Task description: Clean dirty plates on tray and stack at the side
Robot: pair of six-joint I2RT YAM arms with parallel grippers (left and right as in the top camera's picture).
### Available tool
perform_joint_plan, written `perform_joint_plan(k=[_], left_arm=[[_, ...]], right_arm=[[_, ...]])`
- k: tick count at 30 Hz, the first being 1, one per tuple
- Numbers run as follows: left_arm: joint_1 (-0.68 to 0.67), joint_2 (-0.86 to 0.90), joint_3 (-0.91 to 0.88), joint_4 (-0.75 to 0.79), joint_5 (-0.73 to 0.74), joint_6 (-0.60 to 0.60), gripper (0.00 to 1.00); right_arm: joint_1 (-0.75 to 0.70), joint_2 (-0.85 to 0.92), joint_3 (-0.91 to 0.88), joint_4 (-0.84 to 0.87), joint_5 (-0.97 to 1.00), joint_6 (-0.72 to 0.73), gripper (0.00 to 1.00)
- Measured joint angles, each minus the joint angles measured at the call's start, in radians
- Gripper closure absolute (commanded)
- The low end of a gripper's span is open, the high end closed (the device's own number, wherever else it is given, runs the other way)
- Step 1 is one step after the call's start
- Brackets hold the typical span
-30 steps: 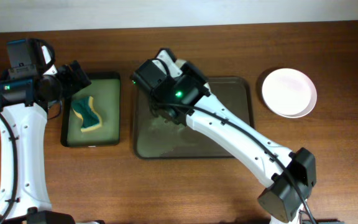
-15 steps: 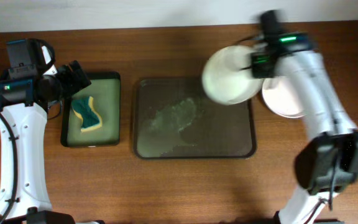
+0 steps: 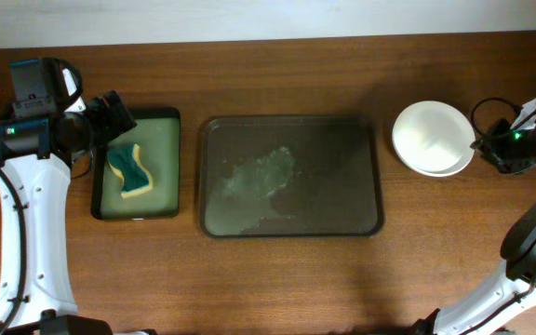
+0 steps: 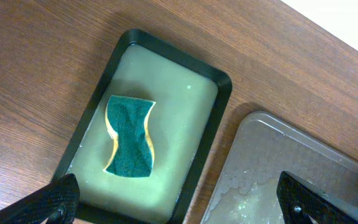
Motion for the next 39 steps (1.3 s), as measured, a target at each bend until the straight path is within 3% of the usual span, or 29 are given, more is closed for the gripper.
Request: perform_joint_plan(k=[5,8,11,12,14,18,28,30,33,37,39], left_arm=[[0.000,0.000,0.000,0.000,0.000,0.000,0.01],[0.000,0.000,0.000,0.002,0.000,0.000,0.01],[0.000,0.000,0.000,0.000,0.000,0.000,0.01],[0.000,0.000,0.000,0.000,0.000,0.000,0.01],[0.000,0.000,0.000,-0.001,0.001,0.000,0.01],[0.000,0.000,0.000,0.000,0.000,0.000,0.01],[0.000,0.000,0.000,0.000,0.000,0.000,0.01],[0.000,0.000,0.000,0.000,0.000,0.000,0.01],[0.000,0.000,0.000,-0.002,0.000,0.000,0.01],[0.000,0.000,0.000,-0.003,0.002,0.000,0.01],[0.000,0.000,0.000,0.000,0.000,0.000,0.01]], right_arm=[[0.000,-0.072,-0.002,-0.126,-0.164,-0.006,0.30],[0.016,-0.282,-0.003,-0.290,-0.191,-0.058,0.02],[0.106,-0.550,-0.026,-0.417,-0.208,-0.137,0.02],[0.198,-0.666,-0.111,-0.415,-0.216,-0.152,0.02],[0.278,-0.732,-0.189,-0.422,-0.220,-0.165,0.02],[0.420,-0.787,-0.296,-0.435,-0.220,-0.170,0.02],[0.431,-0.754,-0.296,-0.428,-0.216,-0.173,0.02],[0.468,-0.784,-0.325,-0.353,-0.197,-0.174,0.02],[0.560,-0.954,-0.477,-0.093,-0.176,-0.175,0.02],[0.606,-1.372,-0.893,0.303,-0.173,-0.182,0.02],[0.606,-1.540,-1.082,0.389,-0.172,-0.183,0.02]])
